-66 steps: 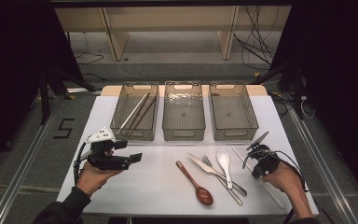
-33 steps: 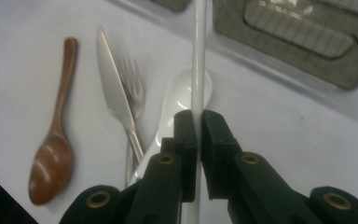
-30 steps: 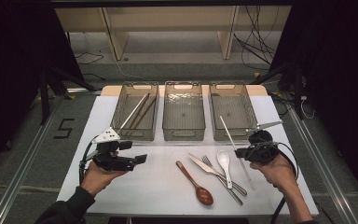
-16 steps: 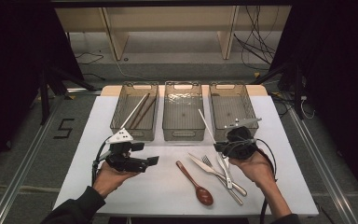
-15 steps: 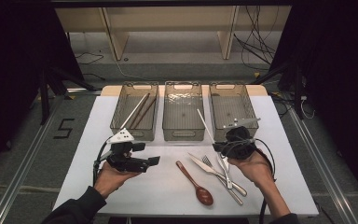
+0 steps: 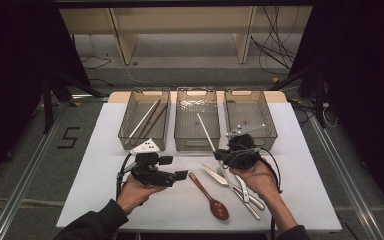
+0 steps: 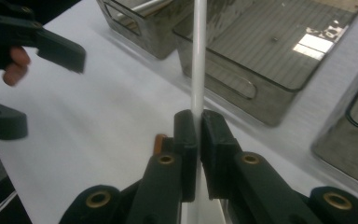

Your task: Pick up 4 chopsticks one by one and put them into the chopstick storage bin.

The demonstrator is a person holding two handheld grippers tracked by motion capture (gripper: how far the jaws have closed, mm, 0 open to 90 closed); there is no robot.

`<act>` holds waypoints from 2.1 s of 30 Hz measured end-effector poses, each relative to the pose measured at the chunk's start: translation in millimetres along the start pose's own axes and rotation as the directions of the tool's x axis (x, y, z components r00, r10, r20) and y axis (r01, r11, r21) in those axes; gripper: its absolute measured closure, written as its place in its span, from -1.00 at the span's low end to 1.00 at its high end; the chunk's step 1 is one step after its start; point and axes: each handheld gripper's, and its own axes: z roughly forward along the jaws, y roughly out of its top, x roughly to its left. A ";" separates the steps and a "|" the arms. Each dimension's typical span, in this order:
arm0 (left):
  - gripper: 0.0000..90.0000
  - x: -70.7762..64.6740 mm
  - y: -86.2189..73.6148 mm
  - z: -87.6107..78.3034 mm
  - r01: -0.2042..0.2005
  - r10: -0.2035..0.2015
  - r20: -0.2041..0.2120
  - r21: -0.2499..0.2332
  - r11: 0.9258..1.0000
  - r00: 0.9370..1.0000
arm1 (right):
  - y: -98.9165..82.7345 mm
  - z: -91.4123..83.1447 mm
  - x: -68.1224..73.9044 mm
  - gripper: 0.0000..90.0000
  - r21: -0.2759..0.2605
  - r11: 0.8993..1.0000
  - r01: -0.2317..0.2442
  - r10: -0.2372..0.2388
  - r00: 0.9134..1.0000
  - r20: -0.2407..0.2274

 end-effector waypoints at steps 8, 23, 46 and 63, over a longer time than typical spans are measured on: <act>-0.62 -12.4 2.9 19.4 -0.014 0.013 0.041 0.015 1.000 0.999 | 6.2 6.5 10.4 0.91 -0.018 1.000 0.001 -0.002 0.999 -0.039; -0.47 -20.8 4.0 37.8 0.012 -0.014 0.079 0.018 1.000 0.997 | 9.9 11.5 27.3 0.90 -0.041 0.999 0.016 -0.020 0.996 -0.083; 0.23 -15.8 8.8 41.2 0.043 -0.043 0.110 -0.004 0.999 0.993 | 9.4 13.1 32.4 0.90 -0.057 0.998 0.016 -0.022 0.995 -0.101; 0.67 -14.1 10.6 40.8 0.047 -0.046 0.135 -0.003 0.999 0.990 | 8.6 12.2 33.5 0.90 -0.069 0.997 0.016 -0.023 0.994 -0.104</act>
